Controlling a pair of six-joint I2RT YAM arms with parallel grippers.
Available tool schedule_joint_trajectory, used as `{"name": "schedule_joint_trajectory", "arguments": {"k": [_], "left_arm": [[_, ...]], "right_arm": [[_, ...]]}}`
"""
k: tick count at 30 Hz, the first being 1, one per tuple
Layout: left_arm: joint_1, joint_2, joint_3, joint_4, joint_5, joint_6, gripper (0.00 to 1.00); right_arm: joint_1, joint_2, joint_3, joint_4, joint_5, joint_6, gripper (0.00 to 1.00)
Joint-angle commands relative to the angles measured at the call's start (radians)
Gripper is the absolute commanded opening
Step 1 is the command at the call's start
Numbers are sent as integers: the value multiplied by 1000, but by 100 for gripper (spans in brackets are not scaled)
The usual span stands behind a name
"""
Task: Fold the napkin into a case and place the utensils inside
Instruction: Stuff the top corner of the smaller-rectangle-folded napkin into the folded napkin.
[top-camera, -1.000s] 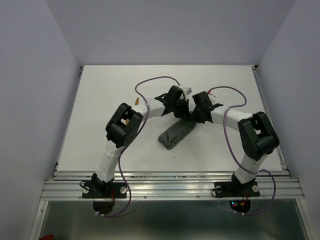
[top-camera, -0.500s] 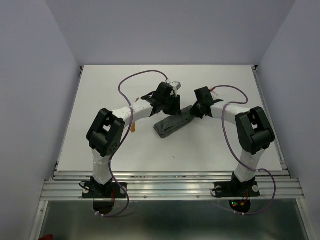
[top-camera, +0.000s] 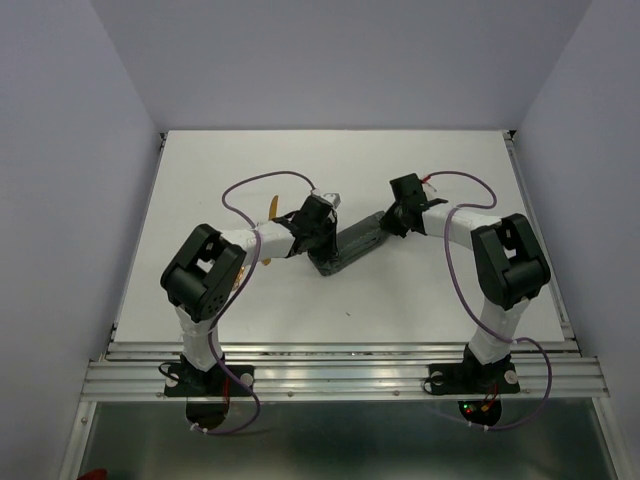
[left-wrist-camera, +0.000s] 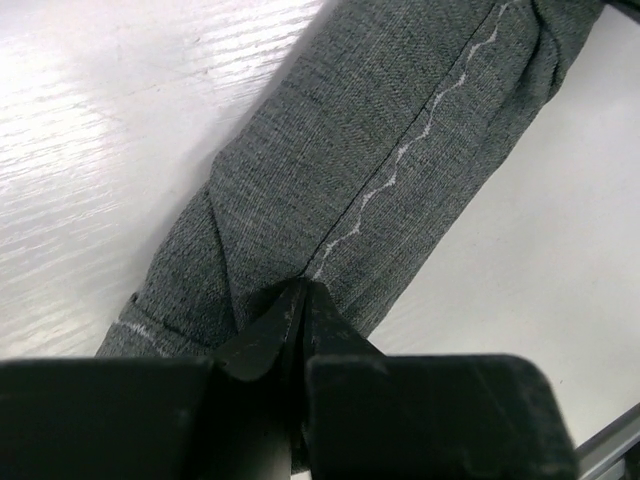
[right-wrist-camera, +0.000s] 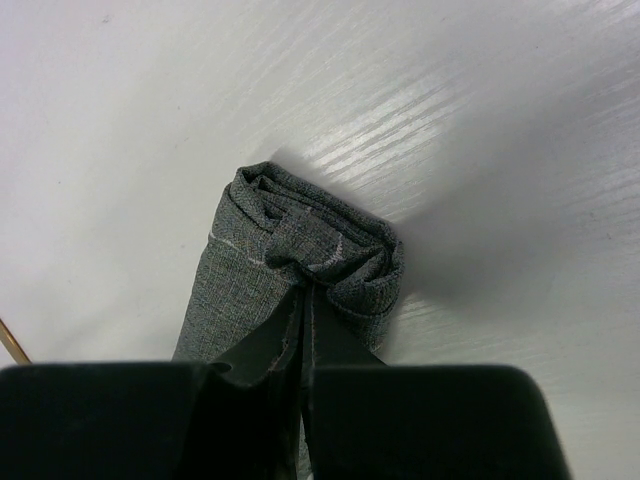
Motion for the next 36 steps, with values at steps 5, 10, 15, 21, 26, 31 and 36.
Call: {"name": "schedule_joint_trajectory", "arguments": {"k": [5, 10, 15, 21, 26, 31, 36], "left_arm": [[-2, -50, 8, 4, -20, -6, 12], [-2, -199, -9, -48, -123, 12, 16], [4, -204, -17, -91, -108, 15, 4], [12, -184, -144, -15, -29, -49, 0], [13, -78, -155, 36, -17, -69, 0], [13, -99, -133, 16, -34, -62, 0], [12, -237, -71, -72, -127, -16, 0]], "right_arm": [[-12, 49, -93, -193, 44, -30, 1], [-12, 27, -98, -185, 44, -39, 1], [-12, 30, -92, -184, 45, -41, 1], [-12, 33, -98, -185, 48, -43, 1], [-12, 36, -101, -180, 44, -43, 1], [-12, 21, -108, -180, 47, -49, 1], [-12, 1, -112, -171, 39, -62, 1]]}}
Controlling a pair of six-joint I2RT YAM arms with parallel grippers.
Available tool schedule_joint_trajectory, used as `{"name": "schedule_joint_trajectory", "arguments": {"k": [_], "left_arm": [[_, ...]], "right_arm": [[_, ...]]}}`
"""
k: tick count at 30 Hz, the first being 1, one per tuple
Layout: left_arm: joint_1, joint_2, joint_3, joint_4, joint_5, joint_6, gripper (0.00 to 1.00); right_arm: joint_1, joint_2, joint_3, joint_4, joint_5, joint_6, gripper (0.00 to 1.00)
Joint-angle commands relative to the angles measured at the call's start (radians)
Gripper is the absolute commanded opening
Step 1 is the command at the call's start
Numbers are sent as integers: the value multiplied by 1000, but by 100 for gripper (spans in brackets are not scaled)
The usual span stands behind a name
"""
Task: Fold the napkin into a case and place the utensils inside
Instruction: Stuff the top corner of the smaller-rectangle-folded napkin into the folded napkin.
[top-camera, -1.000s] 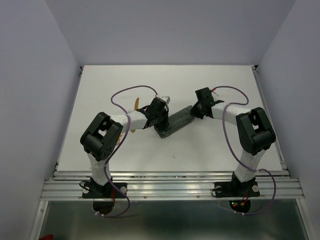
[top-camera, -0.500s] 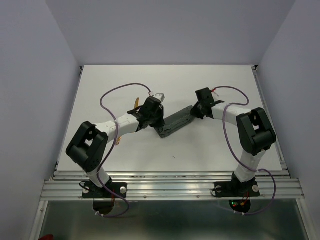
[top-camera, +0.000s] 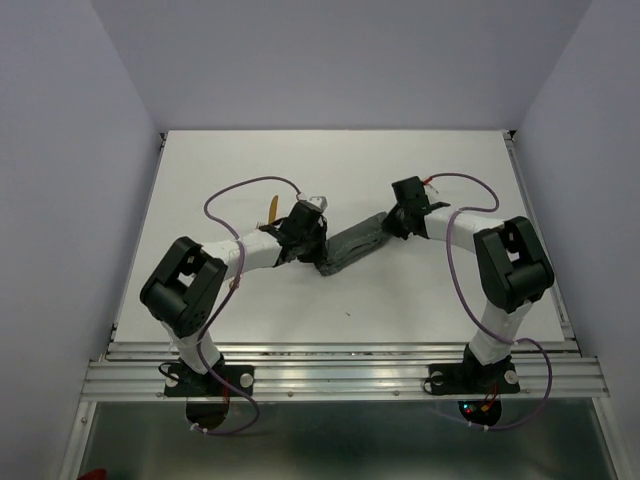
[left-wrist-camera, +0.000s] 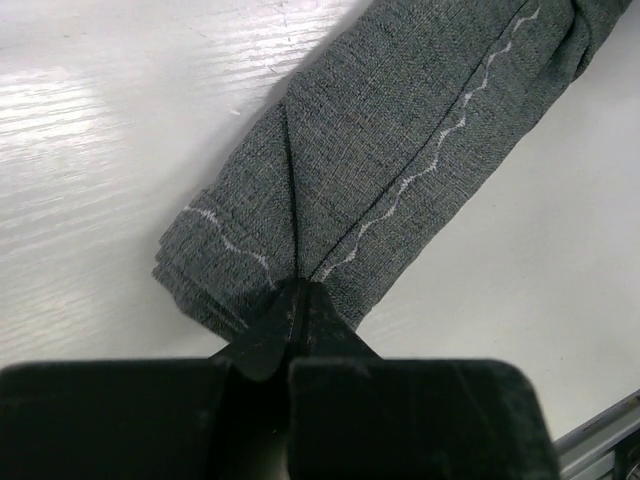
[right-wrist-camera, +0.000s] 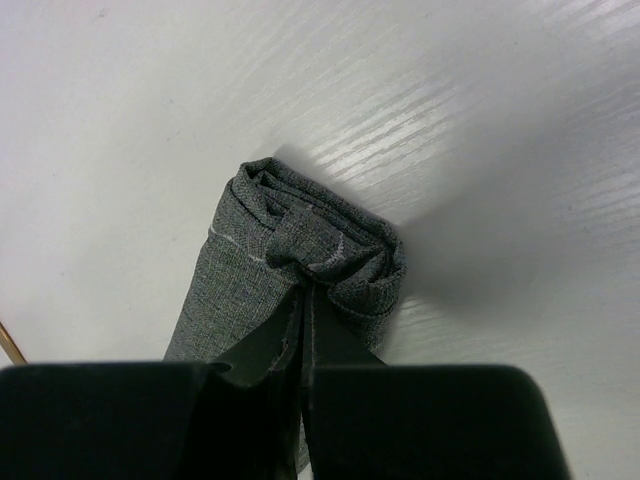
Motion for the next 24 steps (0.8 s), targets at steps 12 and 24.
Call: {"name": "schedule_joint_trajectory", "arguments": {"k": [12, 24], "left_arm": [[-34, -117, 172, -127, -92, 116, 39], [-66, -89, 217, -163, -160, 137, 39]], "right_arm": [[-10, -79, -79, -195, 51, -76, 11], [-10, -213, -32, -253, 98, -110, 31]]}}
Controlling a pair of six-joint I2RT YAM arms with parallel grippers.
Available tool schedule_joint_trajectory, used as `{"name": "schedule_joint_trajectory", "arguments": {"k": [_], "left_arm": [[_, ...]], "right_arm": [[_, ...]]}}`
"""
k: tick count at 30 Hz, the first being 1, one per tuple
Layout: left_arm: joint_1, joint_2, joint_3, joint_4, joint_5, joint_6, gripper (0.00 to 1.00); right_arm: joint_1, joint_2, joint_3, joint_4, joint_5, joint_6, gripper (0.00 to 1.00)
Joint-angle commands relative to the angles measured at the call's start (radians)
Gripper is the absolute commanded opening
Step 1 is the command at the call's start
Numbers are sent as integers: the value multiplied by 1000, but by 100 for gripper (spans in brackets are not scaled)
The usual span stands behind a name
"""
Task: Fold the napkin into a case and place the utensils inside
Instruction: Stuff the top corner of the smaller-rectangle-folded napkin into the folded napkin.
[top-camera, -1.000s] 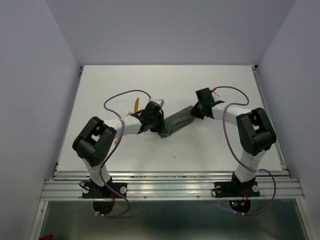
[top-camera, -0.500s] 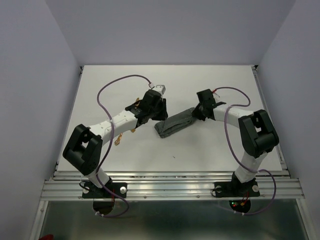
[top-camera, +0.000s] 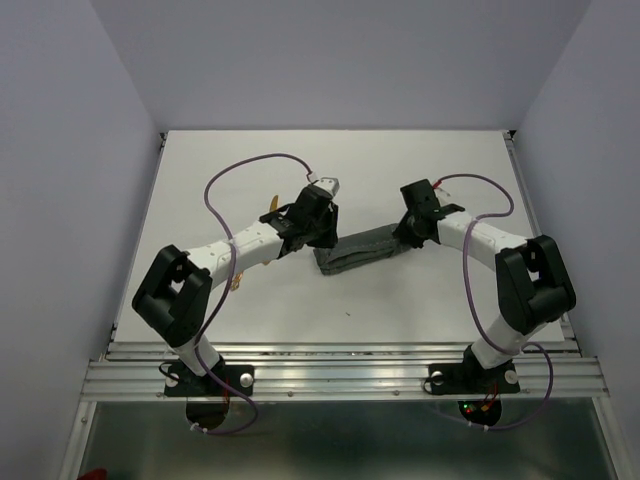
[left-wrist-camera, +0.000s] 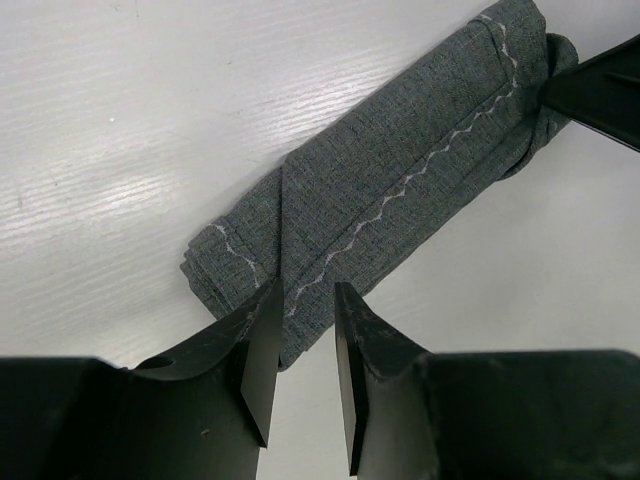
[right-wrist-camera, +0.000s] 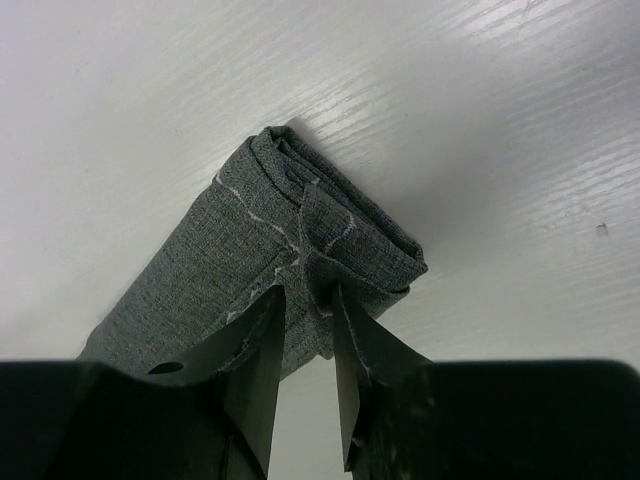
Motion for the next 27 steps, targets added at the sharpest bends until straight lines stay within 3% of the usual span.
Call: {"name": "schedule_joint_trajectory", "arguments": {"k": [1, 3, 4, 5, 11, 15, 19, 22, 27], "left_arm": [[-13, -6, 60, -16, -49, 30, 39], [-21, -3, 74, -25, -66, 41, 40], [-27, 1, 87, -37, -87, 58, 49], [-32, 8, 98, -48, -104, 67, 52], [-61, 15, 146, -74, -156, 127, 52], [-99, 17, 169, -73, -173, 174, 51], [-142, 55, 175, -74, -222, 233, 54], [-176, 72, 147, -53, -230, 285, 56], [-225, 67, 97, 30, -305, 346, 57]], "right_arm": [[-10, -48, 23, -60, 52, -24, 32], [-10, -52, 23, -66, 55, -24, 32], [-10, -54, 17, -66, 54, -20, 32], [-10, -55, 14, -68, 54, -19, 32], [-10, -86, 0, -71, 54, -13, 33], [-10, -127, -5, -92, 80, -20, 45], [-10, -224, -26, -131, 152, -20, 73], [-34, -304, -48, -148, 176, -36, 82], [-122, -393, -98, -164, 138, -63, 86]]}}
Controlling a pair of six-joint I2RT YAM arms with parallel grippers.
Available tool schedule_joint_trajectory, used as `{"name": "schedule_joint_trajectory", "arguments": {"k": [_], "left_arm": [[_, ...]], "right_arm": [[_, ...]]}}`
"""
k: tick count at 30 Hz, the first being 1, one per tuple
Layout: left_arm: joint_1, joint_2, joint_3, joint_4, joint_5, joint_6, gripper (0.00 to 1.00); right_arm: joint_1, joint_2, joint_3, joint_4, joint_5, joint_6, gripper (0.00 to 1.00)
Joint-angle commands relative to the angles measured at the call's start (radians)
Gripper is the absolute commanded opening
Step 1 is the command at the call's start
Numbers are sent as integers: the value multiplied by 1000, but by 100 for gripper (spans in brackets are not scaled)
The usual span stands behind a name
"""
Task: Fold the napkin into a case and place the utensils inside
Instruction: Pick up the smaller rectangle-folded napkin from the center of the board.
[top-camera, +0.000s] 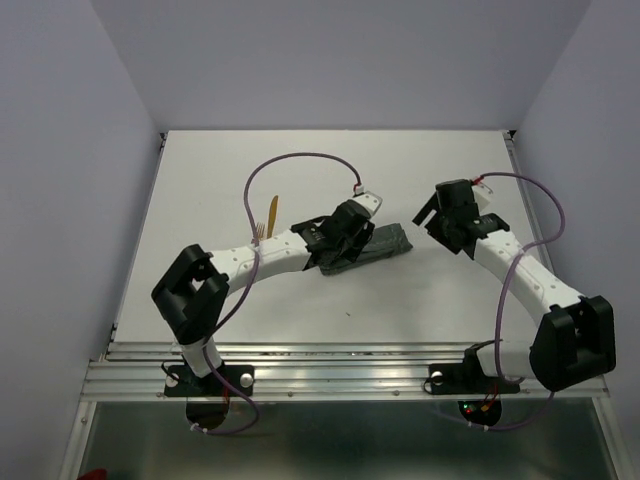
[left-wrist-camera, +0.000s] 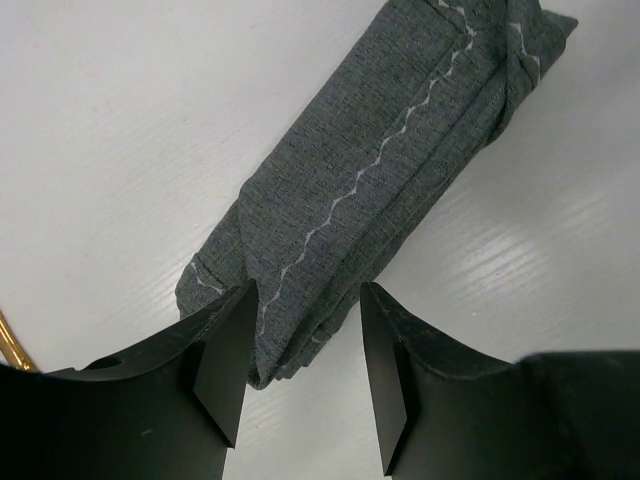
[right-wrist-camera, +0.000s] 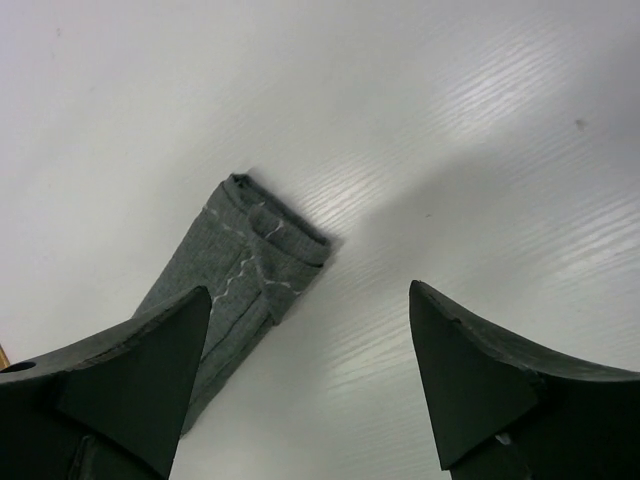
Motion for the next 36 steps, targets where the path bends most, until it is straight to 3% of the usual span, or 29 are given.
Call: {"name": "schedule_joint_trajectory", "arguments": {"k": [1, 5, 16, 24, 33, 36], "left_arm": [[-31, -3, -5, 60, -73, 86, 57], [-35, 57, 75, -24, -54, 100, 57], [-103, 184, 98, -29, -231, 154, 66], [-117, 211, 87, -12, -206, 164, 68], [-117, 247, 110, 3, -219, 183, 62], [-120, 260, 124, -3, -235, 181, 55]], "right_arm": [[-88, -61, -55, -32, 15, -34, 87], [-130, -93, -98, -34, -13, -60, 88], [-139, -101, -133, -31, -48, -70, 92], [-139, -93, -135, -20, -62, -70, 92], [-139, -95, -141, -13, -73, -66, 92], [-139, -99, -138, -9, -73, -67, 92]]}}
